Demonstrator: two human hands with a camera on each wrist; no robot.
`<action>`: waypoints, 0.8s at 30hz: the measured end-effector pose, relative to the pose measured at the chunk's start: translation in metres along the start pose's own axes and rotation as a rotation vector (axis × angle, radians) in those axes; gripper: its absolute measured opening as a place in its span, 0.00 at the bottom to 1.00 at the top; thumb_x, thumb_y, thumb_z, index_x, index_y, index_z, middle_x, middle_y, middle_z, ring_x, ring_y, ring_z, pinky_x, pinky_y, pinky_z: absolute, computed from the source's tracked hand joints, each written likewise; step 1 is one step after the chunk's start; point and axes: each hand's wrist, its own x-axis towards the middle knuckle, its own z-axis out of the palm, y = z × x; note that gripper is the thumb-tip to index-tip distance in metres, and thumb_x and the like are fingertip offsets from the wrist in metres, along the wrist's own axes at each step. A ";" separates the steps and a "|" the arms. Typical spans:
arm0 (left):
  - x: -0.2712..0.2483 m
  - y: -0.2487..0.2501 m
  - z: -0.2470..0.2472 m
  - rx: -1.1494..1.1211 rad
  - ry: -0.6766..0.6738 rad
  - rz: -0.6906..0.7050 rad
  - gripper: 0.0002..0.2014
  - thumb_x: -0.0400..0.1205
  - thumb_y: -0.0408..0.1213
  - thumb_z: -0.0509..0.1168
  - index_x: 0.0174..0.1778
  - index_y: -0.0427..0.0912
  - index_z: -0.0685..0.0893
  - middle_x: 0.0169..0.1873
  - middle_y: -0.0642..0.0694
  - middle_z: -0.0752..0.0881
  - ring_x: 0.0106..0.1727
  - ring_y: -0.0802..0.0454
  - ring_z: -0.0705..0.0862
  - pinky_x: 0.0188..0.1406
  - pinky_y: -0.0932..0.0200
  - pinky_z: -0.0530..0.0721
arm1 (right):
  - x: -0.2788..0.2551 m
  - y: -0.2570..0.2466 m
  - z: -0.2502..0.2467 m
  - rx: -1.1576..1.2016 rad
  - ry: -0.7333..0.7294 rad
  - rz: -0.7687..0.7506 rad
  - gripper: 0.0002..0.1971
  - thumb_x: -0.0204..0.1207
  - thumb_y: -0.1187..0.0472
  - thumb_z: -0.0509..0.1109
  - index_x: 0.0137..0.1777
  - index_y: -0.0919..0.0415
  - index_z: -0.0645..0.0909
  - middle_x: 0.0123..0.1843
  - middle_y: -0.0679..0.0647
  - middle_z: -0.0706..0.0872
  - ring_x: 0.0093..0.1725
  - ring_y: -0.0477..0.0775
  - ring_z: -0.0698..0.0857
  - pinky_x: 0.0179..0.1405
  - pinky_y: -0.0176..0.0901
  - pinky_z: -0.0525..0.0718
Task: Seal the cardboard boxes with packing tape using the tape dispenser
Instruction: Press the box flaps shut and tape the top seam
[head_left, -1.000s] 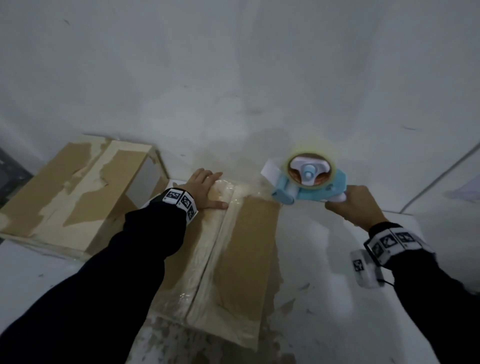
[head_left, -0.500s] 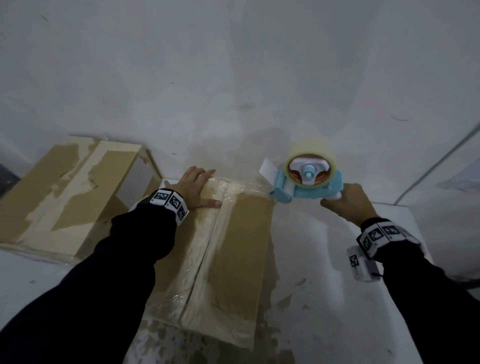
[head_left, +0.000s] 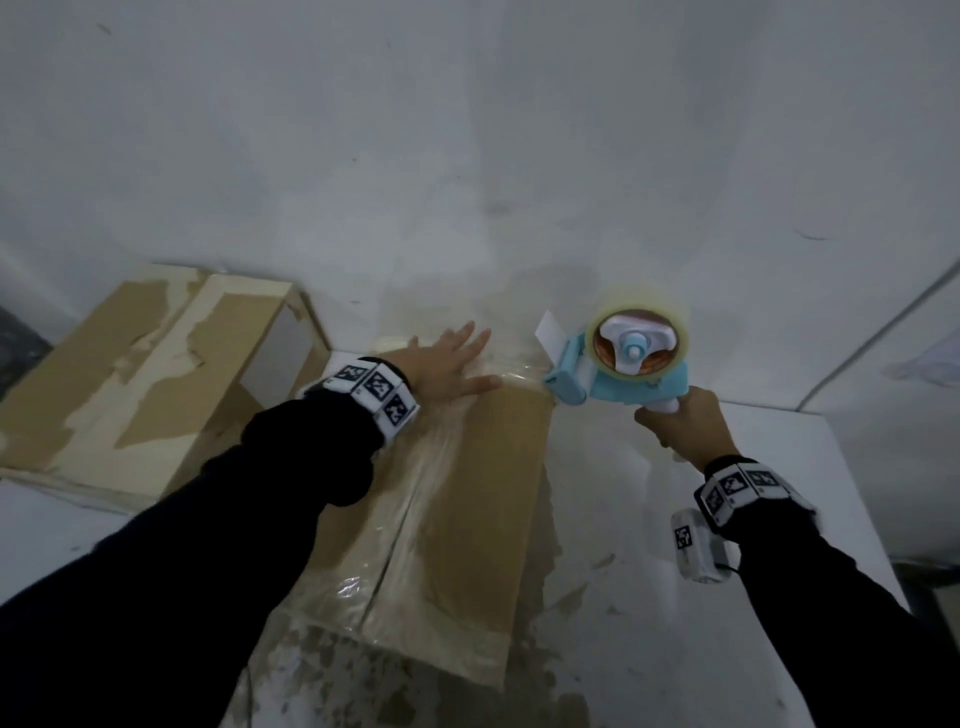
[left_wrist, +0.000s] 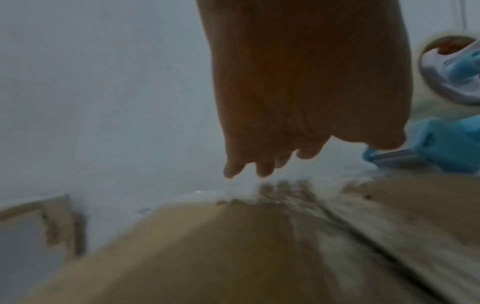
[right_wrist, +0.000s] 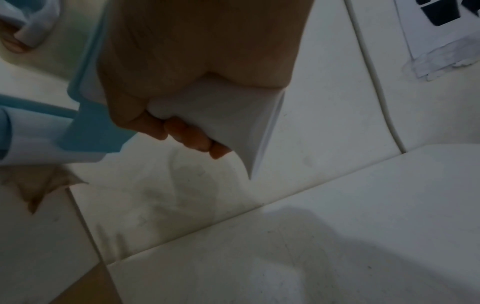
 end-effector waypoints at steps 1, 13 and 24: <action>0.004 0.007 0.005 0.008 -0.029 -0.015 0.38 0.80 0.66 0.43 0.82 0.54 0.36 0.82 0.51 0.36 0.83 0.43 0.38 0.80 0.33 0.44 | 0.000 -0.001 0.000 -0.001 -0.001 0.000 0.11 0.67 0.66 0.74 0.30 0.74 0.79 0.23 0.64 0.80 0.23 0.59 0.76 0.22 0.45 0.77; 0.007 0.052 0.017 0.033 0.090 0.112 0.39 0.83 0.61 0.46 0.82 0.45 0.36 0.82 0.48 0.34 0.83 0.48 0.35 0.80 0.36 0.38 | -0.009 0.005 0.008 0.026 0.006 0.070 0.11 0.66 0.63 0.73 0.28 0.69 0.78 0.24 0.62 0.82 0.23 0.59 0.78 0.23 0.53 0.84; 0.019 0.070 0.041 0.007 0.094 0.051 0.49 0.77 0.67 0.55 0.82 0.44 0.35 0.83 0.49 0.36 0.82 0.51 0.33 0.78 0.34 0.37 | -0.001 0.006 -0.018 0.028 -0.050 -0.004 0.12 0.66 0.65 0.75 0.25 0.63 0.76 0.19 0.54 0.80 0.22 0.56 0.78 0.25 0.49 0.80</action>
